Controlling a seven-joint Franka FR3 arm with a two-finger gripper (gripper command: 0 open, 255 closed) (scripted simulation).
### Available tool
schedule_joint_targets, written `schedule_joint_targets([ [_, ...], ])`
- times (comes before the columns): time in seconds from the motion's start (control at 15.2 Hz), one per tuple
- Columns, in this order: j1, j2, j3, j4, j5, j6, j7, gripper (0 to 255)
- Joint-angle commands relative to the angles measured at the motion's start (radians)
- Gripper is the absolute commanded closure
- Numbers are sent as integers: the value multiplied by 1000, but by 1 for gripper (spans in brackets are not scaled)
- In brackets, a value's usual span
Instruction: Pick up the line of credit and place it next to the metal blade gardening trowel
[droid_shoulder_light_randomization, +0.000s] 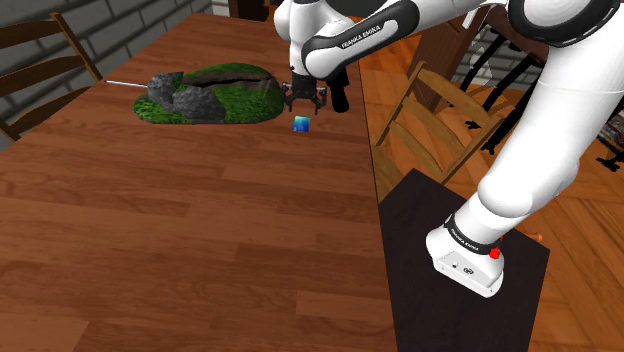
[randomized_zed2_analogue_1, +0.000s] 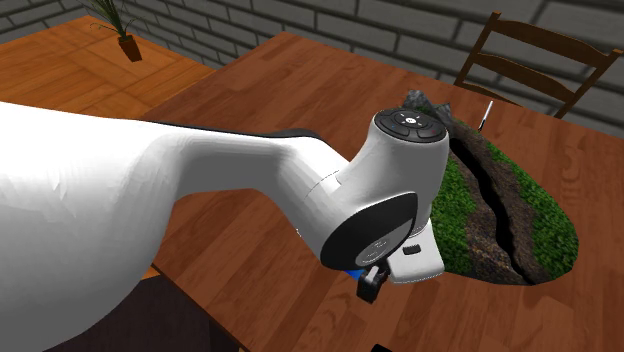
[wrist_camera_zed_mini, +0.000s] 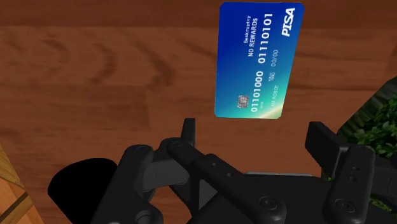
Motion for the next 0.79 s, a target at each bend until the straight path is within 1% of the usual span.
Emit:
schedule_joint_targets([
  [0.0, 0, 0, 0, 0, 0, 0, 0, 0],
  [0.13, 0, 0, 0, 0, 0, 0, 0, 0],
  [0.4, -3, -68, 19, 42, 48, -102, -31, 0],
  [0.73, -3, -68, 19, 42, 48, -102, -31, 0],
])
